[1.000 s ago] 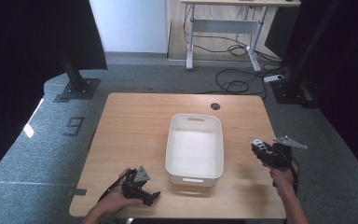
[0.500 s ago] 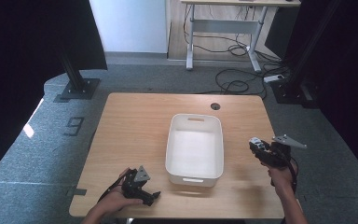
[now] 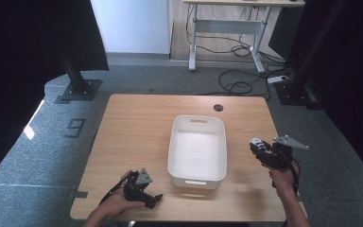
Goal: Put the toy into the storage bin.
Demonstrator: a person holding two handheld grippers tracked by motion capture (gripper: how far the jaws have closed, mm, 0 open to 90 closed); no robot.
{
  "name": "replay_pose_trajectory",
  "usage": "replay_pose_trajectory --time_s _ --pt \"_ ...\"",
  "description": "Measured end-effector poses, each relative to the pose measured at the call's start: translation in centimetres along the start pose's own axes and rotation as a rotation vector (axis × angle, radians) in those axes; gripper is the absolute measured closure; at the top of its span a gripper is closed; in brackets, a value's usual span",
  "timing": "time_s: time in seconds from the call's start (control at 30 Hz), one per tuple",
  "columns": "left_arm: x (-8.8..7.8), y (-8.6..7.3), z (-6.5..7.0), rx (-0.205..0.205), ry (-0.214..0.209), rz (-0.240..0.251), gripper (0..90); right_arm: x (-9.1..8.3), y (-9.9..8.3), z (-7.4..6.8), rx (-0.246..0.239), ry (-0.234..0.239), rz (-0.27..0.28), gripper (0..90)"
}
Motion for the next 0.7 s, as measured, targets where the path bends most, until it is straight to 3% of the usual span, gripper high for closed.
replay_pose_trajectory --time_s 0.7 --pt "0.0 0.0 0.0 0.0 0.0 0.001 0.0 0.0 0.9 -1.6 -0.004 0.016 0.016 50.0"
Point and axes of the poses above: each handheld gripper's, and its own axes: x roughly forward along the jaws, y roughly out of its top, z roughly to its right, the point moved 4 cm from there along x, roughly forward along the jaws, and after that the axes turned 5 degrees about -x, right-handed, at the moved point
